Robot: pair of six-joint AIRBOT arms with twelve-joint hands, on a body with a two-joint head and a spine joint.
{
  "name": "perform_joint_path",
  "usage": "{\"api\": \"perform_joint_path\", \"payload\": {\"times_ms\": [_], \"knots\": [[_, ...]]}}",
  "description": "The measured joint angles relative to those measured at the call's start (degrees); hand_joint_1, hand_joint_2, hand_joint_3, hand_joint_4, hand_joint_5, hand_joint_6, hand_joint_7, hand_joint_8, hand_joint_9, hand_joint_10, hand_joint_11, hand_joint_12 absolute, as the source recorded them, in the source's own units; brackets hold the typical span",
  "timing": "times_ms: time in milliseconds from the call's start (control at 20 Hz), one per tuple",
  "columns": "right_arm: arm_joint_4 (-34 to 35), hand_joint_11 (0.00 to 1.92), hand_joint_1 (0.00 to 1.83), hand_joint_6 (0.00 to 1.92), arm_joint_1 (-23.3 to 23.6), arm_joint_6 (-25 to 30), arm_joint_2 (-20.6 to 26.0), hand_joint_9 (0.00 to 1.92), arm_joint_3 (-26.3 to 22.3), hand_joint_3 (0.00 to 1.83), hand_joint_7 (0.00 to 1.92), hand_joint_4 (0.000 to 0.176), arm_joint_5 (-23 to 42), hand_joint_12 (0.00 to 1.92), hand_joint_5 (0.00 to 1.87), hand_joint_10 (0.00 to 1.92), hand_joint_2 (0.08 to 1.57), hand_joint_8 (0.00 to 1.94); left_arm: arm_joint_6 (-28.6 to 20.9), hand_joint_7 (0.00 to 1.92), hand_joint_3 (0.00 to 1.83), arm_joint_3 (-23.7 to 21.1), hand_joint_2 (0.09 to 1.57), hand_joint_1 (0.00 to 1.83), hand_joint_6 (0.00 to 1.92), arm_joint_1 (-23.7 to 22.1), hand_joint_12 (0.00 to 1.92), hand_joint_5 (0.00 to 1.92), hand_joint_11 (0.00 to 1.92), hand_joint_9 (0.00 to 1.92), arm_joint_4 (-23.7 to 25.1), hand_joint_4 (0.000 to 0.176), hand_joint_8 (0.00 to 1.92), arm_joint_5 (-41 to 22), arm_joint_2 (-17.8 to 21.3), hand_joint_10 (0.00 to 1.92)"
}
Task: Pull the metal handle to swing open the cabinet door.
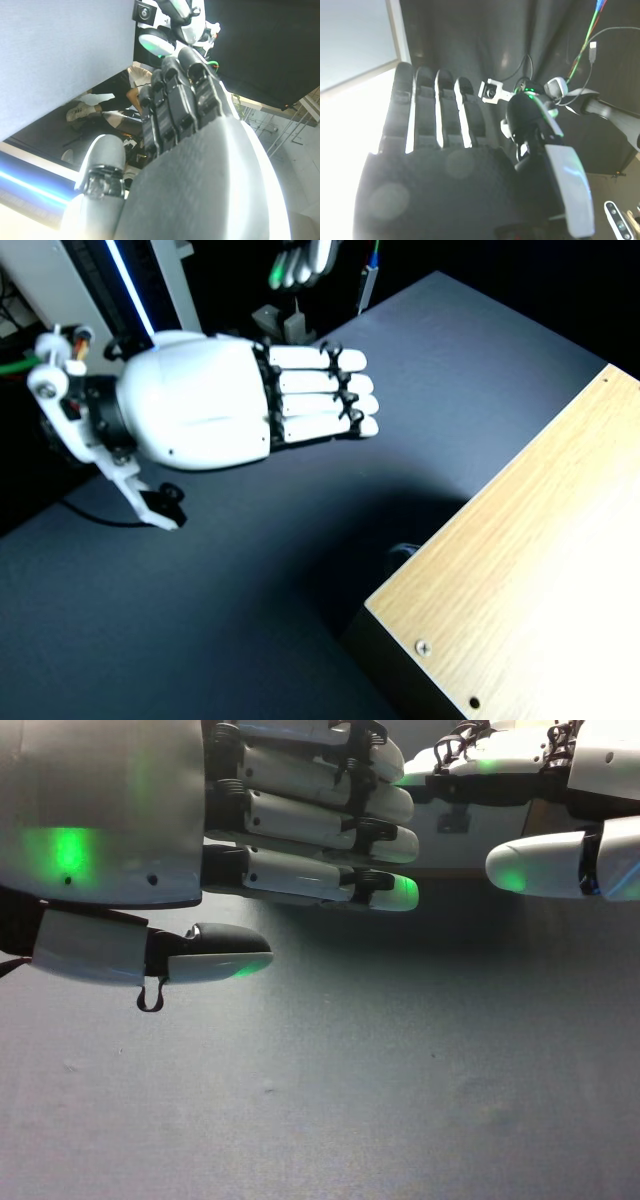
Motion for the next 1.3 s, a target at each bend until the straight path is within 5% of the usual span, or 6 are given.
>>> {"api": "perform_joint_path", "payload": {"times_ms": [800, 1300], "knots": [[3.28, 0.00, 0.00, 0.00, -0.59, 0.15, 2.10, 0.16, -2.91, 0.19, 0.17, 0.000, -8.00, 0.53, 0.16, 0.00, 1.57, 0.00, 0.00, 0.37, 0.21, 0.00, 1.56, 0.00, 0.00, 0.00, 0.64, 0.35, 0.06, 0.34, -0.02, 0.000, 0.00, -0.02, -0.02, 0.00], [14.73, 0.00, 0.00, 0.00, -0.52, 0.13, 2.60, 0.17, -4.46, 0.19, 0.17, 0.000, -14.56, 0.55, 0.15, 0.00, 1.57, 0.00, 0.00, 0.37, 0.19, 0.00, 1.57, 0.00, 0.00, 0.00, 0.66, 0.36, 0.05, 0.35, 0.00, 0.000, 0.00, 0.00, 0.00, 0.00]]}}
